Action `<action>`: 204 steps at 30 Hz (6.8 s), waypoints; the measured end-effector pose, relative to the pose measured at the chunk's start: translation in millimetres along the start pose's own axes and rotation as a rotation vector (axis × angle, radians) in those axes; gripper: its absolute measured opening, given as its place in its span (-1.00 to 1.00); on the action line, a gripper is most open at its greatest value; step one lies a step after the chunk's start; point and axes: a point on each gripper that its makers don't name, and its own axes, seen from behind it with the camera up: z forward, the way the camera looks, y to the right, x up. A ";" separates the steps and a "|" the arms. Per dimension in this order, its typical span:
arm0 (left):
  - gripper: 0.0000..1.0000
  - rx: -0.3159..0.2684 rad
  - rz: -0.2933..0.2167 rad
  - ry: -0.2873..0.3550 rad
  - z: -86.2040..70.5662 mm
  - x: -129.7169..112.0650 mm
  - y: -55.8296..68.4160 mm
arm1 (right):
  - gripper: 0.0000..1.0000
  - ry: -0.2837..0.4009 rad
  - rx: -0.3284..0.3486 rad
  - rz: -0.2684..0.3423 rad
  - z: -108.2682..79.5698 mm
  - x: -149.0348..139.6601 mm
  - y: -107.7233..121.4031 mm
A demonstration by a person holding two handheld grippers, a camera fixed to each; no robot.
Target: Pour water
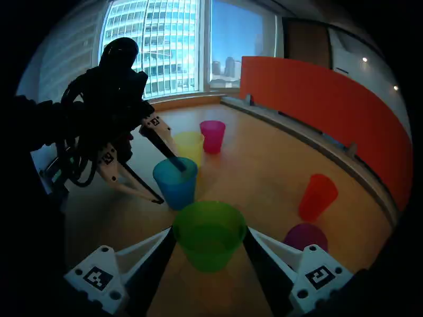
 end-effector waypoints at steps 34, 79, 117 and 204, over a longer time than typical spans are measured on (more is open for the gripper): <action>1.00 0.005 -0.031 -0.025 -17.2 -25.0 9.3 | 0.85 -0.006 -0.018 0.025 -1.9 -21.7 -2.3; 1.00 0.084 -0.119 -0.016 -58.1 -50.9 -4.8 | 0.99 -0.003 -0.141 0.120 -71.0 -58.7 4.6; 0.99 0.571 -0.326 0.409 -128.1 -9.8 -108.6 | 0.99 0.346 -0.666 0.354 -137.2 -20.0 105.3; 0.99 0.863 -0.408 0.654 -164.4 -44.4 -161.3 | 0.98 0.506 -1.061 0.403 -205.5 -2.7 146.4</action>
